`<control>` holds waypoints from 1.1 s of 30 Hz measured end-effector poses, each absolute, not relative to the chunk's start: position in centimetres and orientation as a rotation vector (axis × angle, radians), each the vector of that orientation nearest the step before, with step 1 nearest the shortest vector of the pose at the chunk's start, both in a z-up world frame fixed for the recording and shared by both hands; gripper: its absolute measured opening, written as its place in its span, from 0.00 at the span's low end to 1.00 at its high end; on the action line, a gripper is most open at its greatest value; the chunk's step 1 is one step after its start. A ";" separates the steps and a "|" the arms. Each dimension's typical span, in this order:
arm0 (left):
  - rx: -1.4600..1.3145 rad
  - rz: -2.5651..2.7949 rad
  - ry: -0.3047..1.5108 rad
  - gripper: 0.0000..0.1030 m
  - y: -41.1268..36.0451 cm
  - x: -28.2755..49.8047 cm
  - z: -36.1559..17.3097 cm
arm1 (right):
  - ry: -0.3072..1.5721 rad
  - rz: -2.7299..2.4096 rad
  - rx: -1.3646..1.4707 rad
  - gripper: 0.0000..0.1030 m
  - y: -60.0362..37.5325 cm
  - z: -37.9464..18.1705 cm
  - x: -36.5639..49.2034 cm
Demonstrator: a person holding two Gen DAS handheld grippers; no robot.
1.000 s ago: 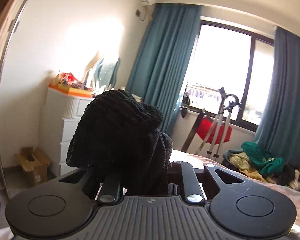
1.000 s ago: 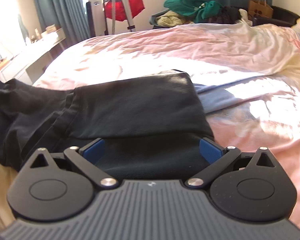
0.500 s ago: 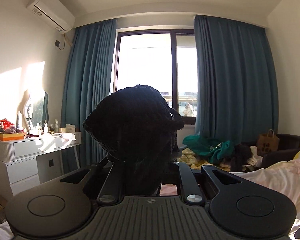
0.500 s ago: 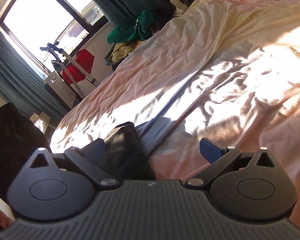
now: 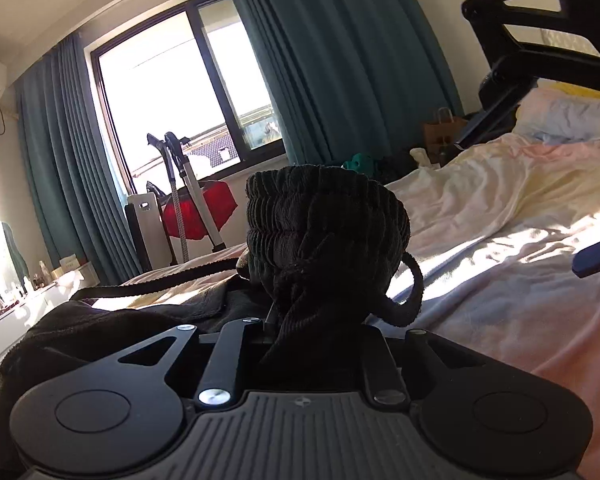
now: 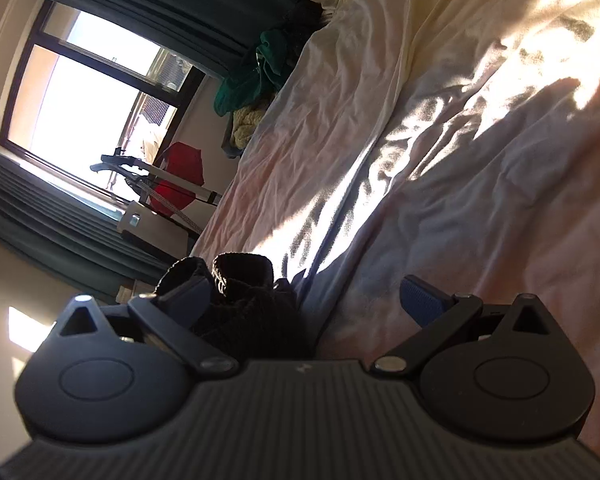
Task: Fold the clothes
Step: 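Grasp the waistband with the right gripper while the left gripper holds the sweatpants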
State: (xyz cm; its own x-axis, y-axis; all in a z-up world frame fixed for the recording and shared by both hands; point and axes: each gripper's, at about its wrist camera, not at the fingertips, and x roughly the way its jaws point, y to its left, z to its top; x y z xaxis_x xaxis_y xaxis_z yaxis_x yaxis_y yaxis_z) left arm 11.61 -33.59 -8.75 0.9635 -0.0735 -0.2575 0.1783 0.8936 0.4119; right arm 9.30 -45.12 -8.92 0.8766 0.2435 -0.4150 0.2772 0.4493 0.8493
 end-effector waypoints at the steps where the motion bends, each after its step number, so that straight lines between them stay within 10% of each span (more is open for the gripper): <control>1: 0.477 -0.146 0.253 0.21 -33.3 11.4 -9.2 | 0.537 -0.003 1.138 1.00 -44.9 -9.1 9.6; 8: 0.689 -0.254 0.269 0.91 -29.1 7.2 -11.0 | 0.578 0.051 1.051 1.00 -42.3 -8.5 10.1; 27: 0.652 -0.092 0.291 0.94 -10.5 5.3 -8.7 | 0.690 0.022 1.064 1.00 -37.2 -10.8 11.4; 33: 0.535 -0.026 0.285 0.93 -8.9 6.7 -8.2 | 0.597 0.020 1.030 0.62 -36.4 -10.1 11.7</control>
